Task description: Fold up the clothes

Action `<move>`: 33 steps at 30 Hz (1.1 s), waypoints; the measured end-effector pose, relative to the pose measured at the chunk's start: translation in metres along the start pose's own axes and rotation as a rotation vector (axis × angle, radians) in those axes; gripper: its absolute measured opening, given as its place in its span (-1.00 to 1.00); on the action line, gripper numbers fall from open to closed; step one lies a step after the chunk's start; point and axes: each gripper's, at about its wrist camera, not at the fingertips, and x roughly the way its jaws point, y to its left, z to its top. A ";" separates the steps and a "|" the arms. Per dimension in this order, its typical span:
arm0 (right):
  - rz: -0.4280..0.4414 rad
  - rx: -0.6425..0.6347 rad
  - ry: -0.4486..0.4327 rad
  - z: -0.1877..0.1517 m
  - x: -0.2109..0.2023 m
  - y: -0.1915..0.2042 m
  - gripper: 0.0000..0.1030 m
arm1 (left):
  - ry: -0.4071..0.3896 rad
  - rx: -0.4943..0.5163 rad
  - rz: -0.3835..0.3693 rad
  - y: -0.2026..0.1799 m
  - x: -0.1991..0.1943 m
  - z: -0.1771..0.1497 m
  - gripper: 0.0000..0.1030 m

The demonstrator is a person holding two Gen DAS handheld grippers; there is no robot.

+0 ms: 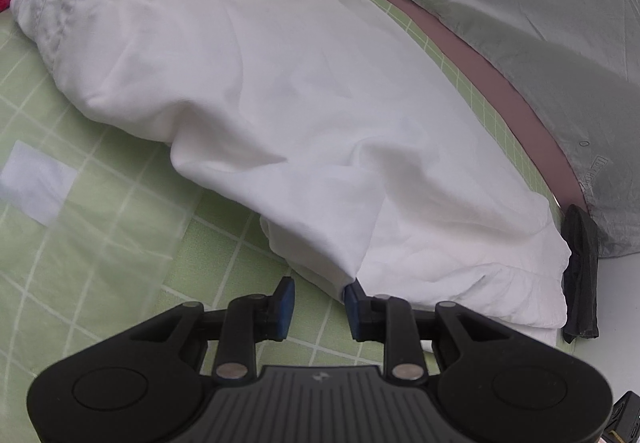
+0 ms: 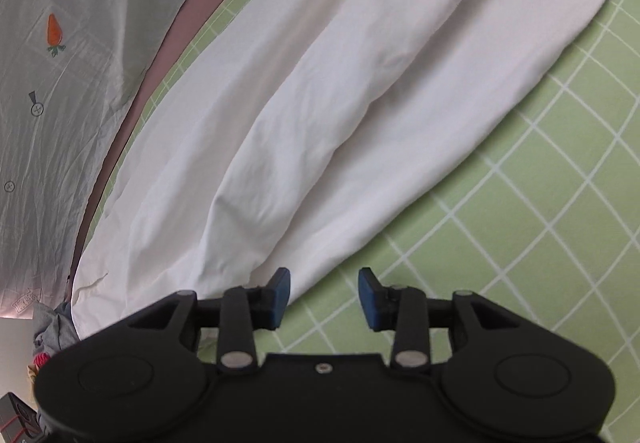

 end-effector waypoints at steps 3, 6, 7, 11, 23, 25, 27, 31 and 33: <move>-0.032 -0.022 -0.052 0.032 -0.019 -0.029 -0.25 | -0.018 -0.074 0.025 0.003 0.003 -0.007 -0.43; -0.086 -0.069 -0.120 0.072 -0.034 -0.055 -0.24 | -0.039 -0.141 0.048 0.005 0.006 -0.013 -0.43; -0.108 -0.089 -0.145 0.087 -0.039 -0.064 -0.24 | -0.049 -0.155 0.056 0.005 0.007 -0.015 -0.43; -0.169 -0.117 -0.222 0.146 -0.042 -0.097 -0.24 | -0.083 -0.200 0.085 0.004 0.009 -0.020 -0.43; -0.222 0.036 -0.287 0.261 -0.010 -0.142 -0.30 | -0.087 -0.229 0.206 -0.016 0.015 -0.021 -0.40; -0.219 -0.003 -0.307 0.261 -0.008 -0.140 -0.65 | -0.083 -0.206 0.224 -0.019 0.015 -0.020 -0.40; -0.214 -0.066 -0.338 0.258 -0.009 -0.138 -0.83 | -0.079 -0.192 0.235 -0.021 0.015 -0.020 -0.40; -0.166 -0.117 -0.447 0.246 -0.043 -0.141 -0.92 | -0.071 -0.191 0.233 -0.022 0.014 -0.021 -0.40; -0.179 -0.140 -0.490 0.240 -0.059 -0.144 -0.91 | -0.071 -0.187 0.234 -0.022 0.014 -0.023 -0.40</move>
